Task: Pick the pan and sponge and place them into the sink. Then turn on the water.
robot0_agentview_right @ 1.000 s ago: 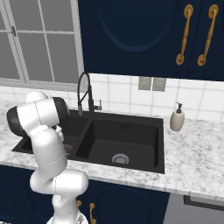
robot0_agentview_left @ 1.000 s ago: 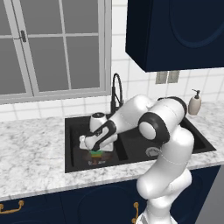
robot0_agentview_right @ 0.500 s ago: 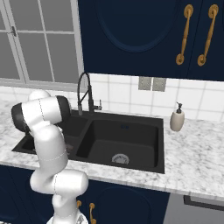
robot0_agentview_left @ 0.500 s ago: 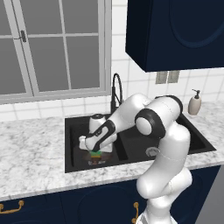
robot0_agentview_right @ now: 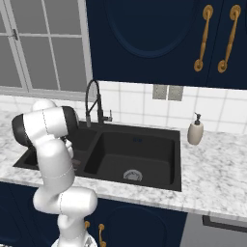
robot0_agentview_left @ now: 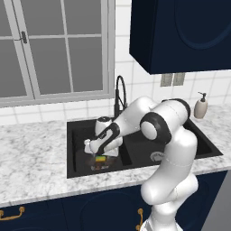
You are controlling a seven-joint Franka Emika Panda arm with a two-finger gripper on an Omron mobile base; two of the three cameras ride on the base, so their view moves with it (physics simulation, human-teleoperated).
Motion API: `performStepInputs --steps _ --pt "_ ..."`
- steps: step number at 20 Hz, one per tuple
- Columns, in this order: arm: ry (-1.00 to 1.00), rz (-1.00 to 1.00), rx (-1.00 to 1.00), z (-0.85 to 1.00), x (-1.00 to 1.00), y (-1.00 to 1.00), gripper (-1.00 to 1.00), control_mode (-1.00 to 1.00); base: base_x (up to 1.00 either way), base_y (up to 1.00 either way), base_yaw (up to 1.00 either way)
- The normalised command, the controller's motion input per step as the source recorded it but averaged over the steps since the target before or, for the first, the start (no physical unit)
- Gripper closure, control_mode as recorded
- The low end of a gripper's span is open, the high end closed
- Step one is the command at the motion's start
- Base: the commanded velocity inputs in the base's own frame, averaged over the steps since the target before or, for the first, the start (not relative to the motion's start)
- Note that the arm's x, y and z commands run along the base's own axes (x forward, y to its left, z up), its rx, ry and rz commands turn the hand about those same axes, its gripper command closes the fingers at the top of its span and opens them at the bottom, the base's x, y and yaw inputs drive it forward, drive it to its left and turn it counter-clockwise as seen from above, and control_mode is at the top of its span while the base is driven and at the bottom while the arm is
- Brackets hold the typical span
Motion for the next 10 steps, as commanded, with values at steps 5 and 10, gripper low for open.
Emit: performStepInputs --steps 5,10 --pt "-0.02 0.0 0.02 0.01 0.0 0.0 -1.0 -1.0 0.0 0.0 0.0" --pt "-0.11 0.0 0.02 0.51 -0.1 -0.03 -1.0 -1.0 0.0 0.0 0.0"
